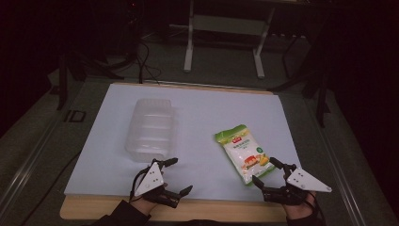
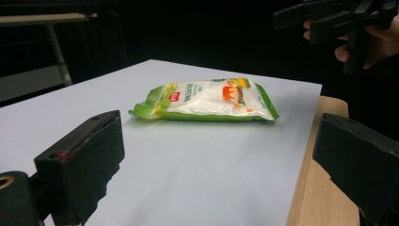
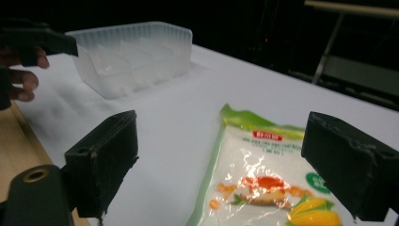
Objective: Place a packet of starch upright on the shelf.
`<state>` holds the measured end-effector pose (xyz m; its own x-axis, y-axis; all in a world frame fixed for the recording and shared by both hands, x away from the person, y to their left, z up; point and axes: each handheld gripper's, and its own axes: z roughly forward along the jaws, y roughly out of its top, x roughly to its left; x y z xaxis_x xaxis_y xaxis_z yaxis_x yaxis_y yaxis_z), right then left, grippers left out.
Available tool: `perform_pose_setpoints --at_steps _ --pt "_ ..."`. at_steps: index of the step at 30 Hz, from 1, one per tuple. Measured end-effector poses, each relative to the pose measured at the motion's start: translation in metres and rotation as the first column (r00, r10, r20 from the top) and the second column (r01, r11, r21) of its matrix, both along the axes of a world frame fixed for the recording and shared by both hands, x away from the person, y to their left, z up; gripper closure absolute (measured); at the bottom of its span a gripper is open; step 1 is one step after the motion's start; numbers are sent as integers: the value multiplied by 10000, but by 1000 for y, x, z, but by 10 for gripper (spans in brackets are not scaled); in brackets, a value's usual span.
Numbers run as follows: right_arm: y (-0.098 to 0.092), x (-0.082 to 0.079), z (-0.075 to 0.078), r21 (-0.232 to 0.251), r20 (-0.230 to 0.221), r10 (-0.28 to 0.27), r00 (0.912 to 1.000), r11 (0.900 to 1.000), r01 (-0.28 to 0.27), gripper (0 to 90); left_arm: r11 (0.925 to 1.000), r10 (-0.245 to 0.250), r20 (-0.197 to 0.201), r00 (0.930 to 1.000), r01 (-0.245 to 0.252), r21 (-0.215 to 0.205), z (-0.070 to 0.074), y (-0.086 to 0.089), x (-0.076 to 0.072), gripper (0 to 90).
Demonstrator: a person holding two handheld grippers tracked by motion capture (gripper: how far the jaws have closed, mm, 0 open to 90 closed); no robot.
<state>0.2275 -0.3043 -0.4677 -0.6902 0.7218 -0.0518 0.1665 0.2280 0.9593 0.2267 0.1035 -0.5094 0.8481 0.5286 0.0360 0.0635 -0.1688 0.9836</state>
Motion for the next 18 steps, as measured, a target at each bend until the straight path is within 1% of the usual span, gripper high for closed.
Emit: perform_pose_setpoints --at_steps 1,3,6,7,9,10,11,12,13,15,16,18 --pt "0 0 0 104 -128 -5 9999 9999 7 113 9999 -74 12 10000 74 69 0 -1 -1 29" --pt "0 1 0 120 -194 35 9998 9999 -32 113 9999 -114 36 9999 113 69 0 -1 -1 28" --pt "0 1 0 -11 -203 13 9998 10000 -13 113 9999 -99 108 9999 98 76 0 -1 -2 27" --pt "0 1 1 -187 -61 1 10000 9998 -2 113 9999 -118 56 9999 118 -31 0 0 -1 27" --pt "0 1 2 -134 -100 52 9999 9999 -53 112 9997 -105 -8 9999 104 -215 1 1 -1 27" --pt "0 1 2 -134 -100 52 9999 9999 -53 112 9997 -105 -8 9999 104 -215 1 1 -1 27" --pt "0 1 3 -112 -54 104 9999 9999 -104 112 9994 -107 -47 9999 105 -333 1 3 -1 27" --pt "2 0 2 -312 -43 79 10000 9995 -80 111 9994 -87 -55 9999 85 -344 1 3 -1 27" --pt "2 1 1 -240 -114 161 9998 9996 -163 111 9994 -86 -47 10000 84 -328 1 3 -1 27" --pt "2 1 1 -194 -115 136 9998 9997 -138 111 9996 -113 -28 9999 112 -245 1 3 -2 27" --pt "2 2 1 -72 -254 232 9994 9997 -234 111 9997 -129 -19 9999 129 -231 1 3 -2 27" --pt "2 2 0 -55 -323 277 9991 9996 -279 111 9996 -181 -44 9998 180 -205 1 3 -3 27"
